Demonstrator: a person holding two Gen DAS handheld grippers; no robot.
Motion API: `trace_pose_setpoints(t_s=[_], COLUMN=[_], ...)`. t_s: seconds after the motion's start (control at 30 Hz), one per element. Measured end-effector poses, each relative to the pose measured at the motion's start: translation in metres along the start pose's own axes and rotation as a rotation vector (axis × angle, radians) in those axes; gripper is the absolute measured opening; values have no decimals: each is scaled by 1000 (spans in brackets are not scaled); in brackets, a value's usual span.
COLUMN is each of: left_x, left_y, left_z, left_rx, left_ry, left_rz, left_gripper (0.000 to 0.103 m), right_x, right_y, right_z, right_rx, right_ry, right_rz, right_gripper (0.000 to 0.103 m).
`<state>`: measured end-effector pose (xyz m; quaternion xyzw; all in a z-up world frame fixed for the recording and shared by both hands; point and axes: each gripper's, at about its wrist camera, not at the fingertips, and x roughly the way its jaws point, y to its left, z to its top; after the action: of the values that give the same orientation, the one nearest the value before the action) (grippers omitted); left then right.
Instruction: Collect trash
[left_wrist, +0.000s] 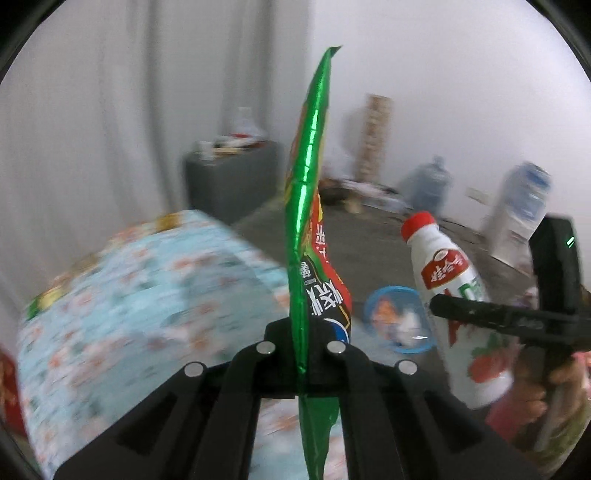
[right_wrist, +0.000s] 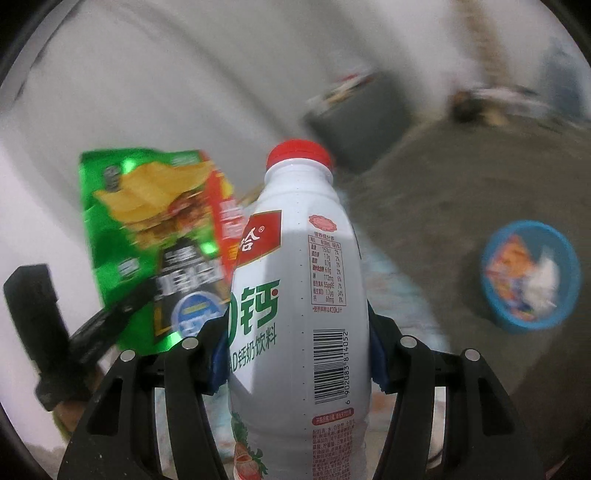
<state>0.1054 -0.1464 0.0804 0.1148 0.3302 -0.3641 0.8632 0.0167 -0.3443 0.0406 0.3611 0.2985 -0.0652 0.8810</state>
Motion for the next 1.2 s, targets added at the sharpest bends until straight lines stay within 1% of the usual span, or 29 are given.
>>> trace_pose_setpoints(t_s=[0.07,0.17,0.2,0.27,0.3,0.37,0.43,0.47,0.53,0.57,0.6,0.63,0.67,0.7,0.73,0.77,0.8,0.83,0.87,0.9,0.97,1.0,1.03,1.1,1.17,1.2], left_x=[26,82,111,149,175,226,266,292,324,348,362,383,404,419,431,442,447,452,456,456,452,446,440,425,407,395], left_y=[-25,-69,-89,-115,-133,-162,-183,-193,-204,-209,-210,-210,-209,-207,-206,-204,-202,-199,-197,-191,-178,-174,-170,-168,-167,-165], left_z=[14,34,40,44,44,40,39,37,34,33,29,24,19,13,9,7,2,0,-1,-1,4,11,19,30,42,52], left_rx=[37,62,71,106,145,175,178,178,175,162,145,116,95,90,89,99,115,127,127,113,51,29,22,29,41,46], left_ry=[41,157,223,291,342,446,515,551,588,620,644,677,711,733,738,732,726,727,737,741,722,703,679,634,580,544], left_rz=[-65,-208,-266,-299,-320,-376,-393,-411,-420,-443,-452,-453,-439,-408,-376,-330,-284,-248,-226,-216,-233,-247,-258,-270,-270,-276], left_gripper=[0,0,0,0,1,1,1,1,1,1,2,4,17,37,47,66,72,72,72,72,72,72,72,72,73,74], right_x=[-20,-41,-44,-46,-45,-39,-29,-23,-7,3,7,15,16,31,42,51,62,78,87,98,107,103,100,89,83,73], right_y=[-50,-120,-138,-171,-189,-214,-238,-248,-266,-278,-283,-293,-298,-310,-317,-324,-333,-346,-353,-362,-372,-373,-373,-367,-361,-351], right_z=[1,-6,-9,-13,-16,-17,-16,-14,-7,-1,3,8,7,13,17,18,19,15,11,6,-4,-10,-13,-18,-18,-20], right_rx=[112,280,328,405,445,502,541,555,576,588,593,596,599,605,597,582,578,599,612,626,648,665,669,659,650,645], right_ry=[-59,-115,-122,-130,-126,-120,-106,-99,-82,-76,-74,-71,-69,-53,-33,-12,6,15,21,52,88,62,53,22,-5,-26], right_rz=[-101,-231,-253,-296,-318,-322,-326,-333,-339,-336,-332,-326,-321,-322,-337,-355,-370,-384,-393,-417,-472,-459,-450,-438,-444,-442], right_gripper=[55,55,55,55,55,55,55,55,55,55,55,55,55,57,58,59,72,84,84,84,83,83,83,83,83,83])
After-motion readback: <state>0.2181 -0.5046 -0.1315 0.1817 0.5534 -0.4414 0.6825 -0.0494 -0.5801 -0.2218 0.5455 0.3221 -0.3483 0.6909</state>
